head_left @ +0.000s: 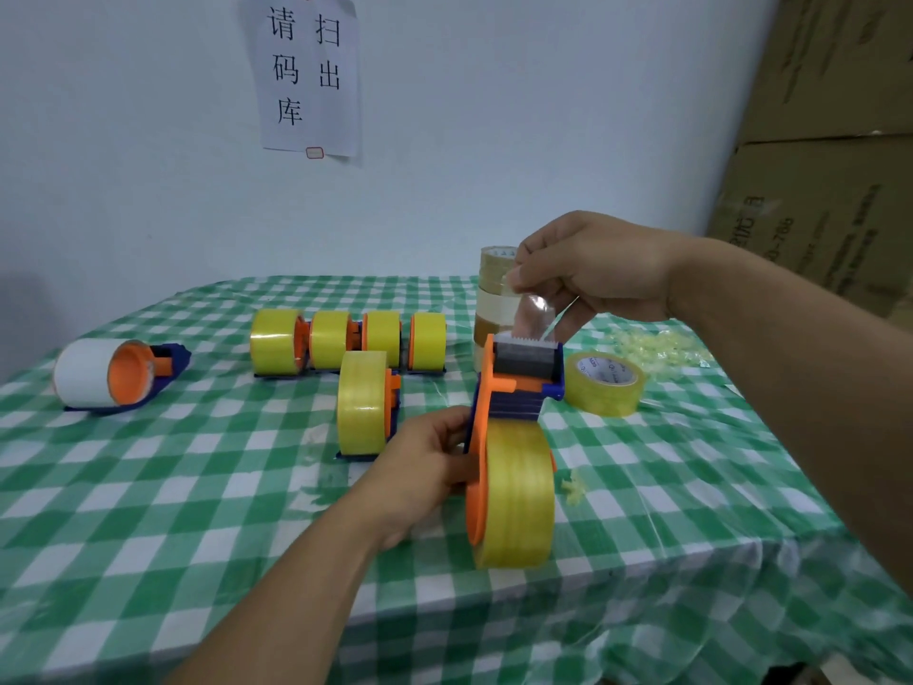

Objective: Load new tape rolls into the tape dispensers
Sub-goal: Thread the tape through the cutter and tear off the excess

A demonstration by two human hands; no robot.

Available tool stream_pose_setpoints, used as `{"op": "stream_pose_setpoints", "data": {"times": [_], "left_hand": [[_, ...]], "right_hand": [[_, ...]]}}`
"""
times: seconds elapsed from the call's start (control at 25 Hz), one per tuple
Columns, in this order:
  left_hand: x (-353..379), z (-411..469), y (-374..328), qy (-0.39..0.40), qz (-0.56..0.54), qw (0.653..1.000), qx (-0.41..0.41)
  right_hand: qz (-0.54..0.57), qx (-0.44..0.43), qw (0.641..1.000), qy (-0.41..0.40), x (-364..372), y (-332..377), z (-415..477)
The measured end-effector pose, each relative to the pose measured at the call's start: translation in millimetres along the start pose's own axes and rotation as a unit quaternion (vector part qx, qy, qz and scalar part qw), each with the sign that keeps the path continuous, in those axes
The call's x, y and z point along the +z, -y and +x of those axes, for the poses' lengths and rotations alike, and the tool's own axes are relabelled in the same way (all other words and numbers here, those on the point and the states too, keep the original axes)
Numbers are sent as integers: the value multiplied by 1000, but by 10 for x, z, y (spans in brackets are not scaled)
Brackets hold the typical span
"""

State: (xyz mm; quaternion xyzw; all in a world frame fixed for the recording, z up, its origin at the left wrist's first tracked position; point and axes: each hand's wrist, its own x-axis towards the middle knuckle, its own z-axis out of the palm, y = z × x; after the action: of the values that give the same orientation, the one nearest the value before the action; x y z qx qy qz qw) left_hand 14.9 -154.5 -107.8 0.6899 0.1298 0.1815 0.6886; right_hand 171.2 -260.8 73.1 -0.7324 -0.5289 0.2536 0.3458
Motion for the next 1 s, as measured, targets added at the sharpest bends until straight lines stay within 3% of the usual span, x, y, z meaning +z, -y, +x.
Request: {"op": "stream_pose_setpoints", "data": {"times": [0.32,0.6,0.8,1.0], "left_hand": [[11,50,8,-9,-10,999,30],[45,-3,112,-29,-27,998,47],[52,17,159,-51,-28,998,39],[61,20,161,-58,-36,997,30]], "right_hand": [[26,26,998,-57,235,-110,64],[170,75,980,-66,524,-349,136],[324,92,939,-69,681,-547,210],[370,107,921,-58,728,-639,269]]}}
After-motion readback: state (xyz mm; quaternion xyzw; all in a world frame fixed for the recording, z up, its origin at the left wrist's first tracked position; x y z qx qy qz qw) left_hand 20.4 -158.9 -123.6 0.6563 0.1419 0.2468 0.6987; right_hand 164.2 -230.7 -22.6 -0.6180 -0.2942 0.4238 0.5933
